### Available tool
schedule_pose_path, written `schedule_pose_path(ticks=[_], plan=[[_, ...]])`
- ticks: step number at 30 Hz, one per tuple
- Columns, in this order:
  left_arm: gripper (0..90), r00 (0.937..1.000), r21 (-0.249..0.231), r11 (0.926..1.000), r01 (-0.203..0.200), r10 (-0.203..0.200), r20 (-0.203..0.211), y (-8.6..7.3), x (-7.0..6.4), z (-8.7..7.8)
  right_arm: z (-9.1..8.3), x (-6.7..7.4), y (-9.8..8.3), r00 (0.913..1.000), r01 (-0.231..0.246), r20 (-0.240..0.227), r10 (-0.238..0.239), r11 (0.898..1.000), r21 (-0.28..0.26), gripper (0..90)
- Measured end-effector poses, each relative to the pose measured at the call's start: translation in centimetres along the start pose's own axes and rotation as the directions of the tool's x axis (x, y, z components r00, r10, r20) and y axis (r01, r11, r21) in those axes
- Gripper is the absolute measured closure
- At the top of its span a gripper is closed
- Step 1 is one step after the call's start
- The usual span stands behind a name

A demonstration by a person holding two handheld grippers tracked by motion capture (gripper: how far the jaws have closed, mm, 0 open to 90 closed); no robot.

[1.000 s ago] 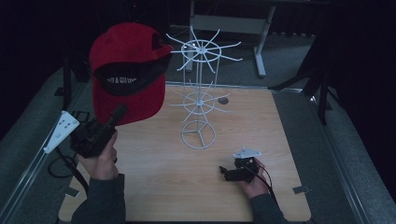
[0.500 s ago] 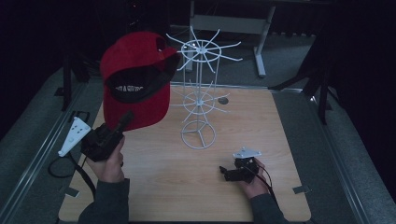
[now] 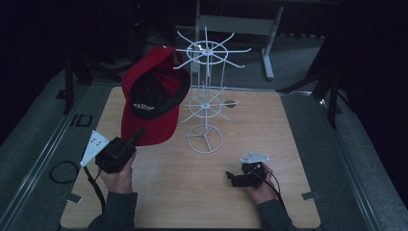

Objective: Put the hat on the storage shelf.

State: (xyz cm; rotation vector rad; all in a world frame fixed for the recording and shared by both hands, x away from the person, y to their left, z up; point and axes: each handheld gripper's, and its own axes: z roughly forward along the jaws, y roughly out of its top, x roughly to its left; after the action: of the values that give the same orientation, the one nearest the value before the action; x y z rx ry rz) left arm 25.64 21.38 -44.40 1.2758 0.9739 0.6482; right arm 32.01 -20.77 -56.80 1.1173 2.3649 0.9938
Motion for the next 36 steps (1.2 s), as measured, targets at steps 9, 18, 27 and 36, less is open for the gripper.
schedule_pose_path(ticks=[9,18,27,36], plan=[[79.8,0.999,0.037,0.9989,-0.029,0.028,0.033,-0.6,-0.2,0.3,0.0,0.0,0.0,1.0,-0.001,0.0,0.001,1.0,0.0,11.3],[49.1,0.9981,0.07,0.9958,-0.059,0.058,0.02,-0.1,-0.1,-0.1,0.0,0.0,0.0,1.0,-0.001,0.0,0.001,1.0,-0.001,11.2],[39.1,0.9991,0.113,0.993,-0.036,0.038,-0.018,-0.5,1.1,-0.9,0.0,0.0,0.0,1.0,-0.001,0.0,0.001,1.0,0.0,11.2],[35.2,0.9975,0.151,0.986,-0.071,0.07,0.01,-0.8,0.6,-1.5,0.0,0.0,0.0,1.0,0.0,0.001,0.0,1.0,-0.001,11.3]])
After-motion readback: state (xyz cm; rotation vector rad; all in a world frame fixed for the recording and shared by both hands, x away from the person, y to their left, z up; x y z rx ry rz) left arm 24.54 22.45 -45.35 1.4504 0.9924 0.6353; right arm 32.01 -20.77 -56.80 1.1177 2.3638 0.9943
